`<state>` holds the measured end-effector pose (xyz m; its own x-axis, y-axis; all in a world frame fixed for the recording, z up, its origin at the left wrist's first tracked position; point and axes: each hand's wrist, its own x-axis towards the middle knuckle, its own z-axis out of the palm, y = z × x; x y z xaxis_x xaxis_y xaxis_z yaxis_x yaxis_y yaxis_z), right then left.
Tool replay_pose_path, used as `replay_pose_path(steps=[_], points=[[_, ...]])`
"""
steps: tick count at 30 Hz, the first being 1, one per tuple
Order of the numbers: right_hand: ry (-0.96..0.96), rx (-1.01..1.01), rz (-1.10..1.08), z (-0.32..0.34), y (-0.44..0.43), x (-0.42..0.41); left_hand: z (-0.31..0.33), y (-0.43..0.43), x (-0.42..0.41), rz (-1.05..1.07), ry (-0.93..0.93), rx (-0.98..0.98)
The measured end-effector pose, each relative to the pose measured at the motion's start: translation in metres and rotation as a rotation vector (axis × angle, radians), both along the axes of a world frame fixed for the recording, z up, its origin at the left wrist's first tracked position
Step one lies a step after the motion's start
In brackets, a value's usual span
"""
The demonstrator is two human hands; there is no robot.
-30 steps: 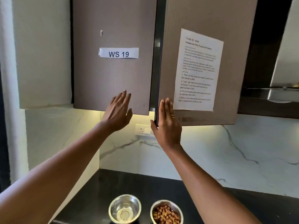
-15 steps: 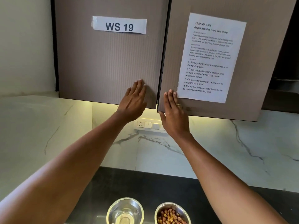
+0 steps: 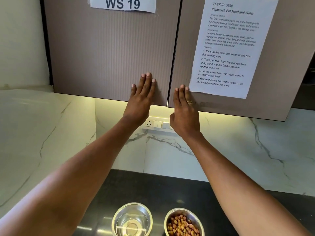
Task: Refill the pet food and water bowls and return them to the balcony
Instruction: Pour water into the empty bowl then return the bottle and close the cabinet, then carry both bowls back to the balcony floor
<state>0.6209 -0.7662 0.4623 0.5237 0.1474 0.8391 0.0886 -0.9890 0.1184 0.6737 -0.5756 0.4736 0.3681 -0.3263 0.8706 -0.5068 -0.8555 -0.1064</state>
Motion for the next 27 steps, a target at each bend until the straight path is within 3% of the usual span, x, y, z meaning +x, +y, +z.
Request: replay_pose_path(steps=[13, 17, 27], points=[[0.145, 0.043, 0.054, -0.003, 0.004, -0.02, -0.017, 0.002, -0.028, -0.031, 0.226, -0.007], [0.227, 0.137, 0.126, -0.058, 0.005, -0.049, -0.087, 0.013, -0.057, -0.017, 0.344, -0.049], [0.651, 0.472, 0.055, -0.247, -0.028, -0.139, -0.29, 0.06, -0.135, 0.138, 0.954, -0.14]])
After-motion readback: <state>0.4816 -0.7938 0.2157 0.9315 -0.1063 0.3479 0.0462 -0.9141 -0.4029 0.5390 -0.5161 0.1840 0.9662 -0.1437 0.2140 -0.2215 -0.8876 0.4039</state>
